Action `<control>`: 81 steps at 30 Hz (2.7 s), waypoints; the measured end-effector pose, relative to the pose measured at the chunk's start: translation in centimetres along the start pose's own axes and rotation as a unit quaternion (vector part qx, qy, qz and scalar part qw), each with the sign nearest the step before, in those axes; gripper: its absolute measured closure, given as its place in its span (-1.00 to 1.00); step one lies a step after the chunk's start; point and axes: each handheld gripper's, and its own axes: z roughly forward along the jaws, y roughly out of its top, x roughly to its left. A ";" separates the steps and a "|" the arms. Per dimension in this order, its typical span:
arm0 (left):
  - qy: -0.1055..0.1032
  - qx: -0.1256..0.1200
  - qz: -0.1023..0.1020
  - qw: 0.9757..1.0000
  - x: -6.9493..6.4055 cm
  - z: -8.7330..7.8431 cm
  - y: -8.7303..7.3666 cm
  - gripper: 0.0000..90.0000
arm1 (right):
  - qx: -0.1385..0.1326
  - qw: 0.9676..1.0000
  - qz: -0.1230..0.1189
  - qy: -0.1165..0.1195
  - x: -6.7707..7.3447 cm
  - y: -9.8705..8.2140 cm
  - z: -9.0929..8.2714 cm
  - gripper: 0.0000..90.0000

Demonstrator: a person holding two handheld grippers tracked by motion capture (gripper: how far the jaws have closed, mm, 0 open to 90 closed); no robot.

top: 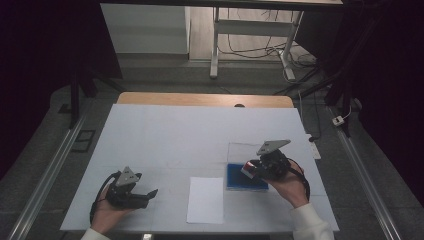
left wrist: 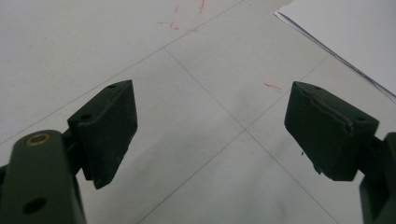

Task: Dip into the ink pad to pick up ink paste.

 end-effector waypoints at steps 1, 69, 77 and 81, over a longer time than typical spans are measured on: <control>0.000 0.000 0.000 1.000 0.0 0.0 0.0 -0.61 | -0.002 1.000 -0.006 0.001 0.1 0.1 -0.1 0.57; -0.004 0.004 0.003 1.000 0.0 0.0 0.0 -0.61 | 0.050 0.998 -0.019 -0.021 1.0 0.2 2.6 0.57; -0.003 0.005 0.003 1.000 -0.1 0.1 0.0 -0.61 | 0.063 0.998 -0.020 -0.024 1.1 0.5 2.9 0.58; -0.003 0.004 0.003 1.000 -0.1 0.0 0.0 -0.61 | 0.074 0.997 -0.022 -0.029 1.3 0.7 3.1 0.58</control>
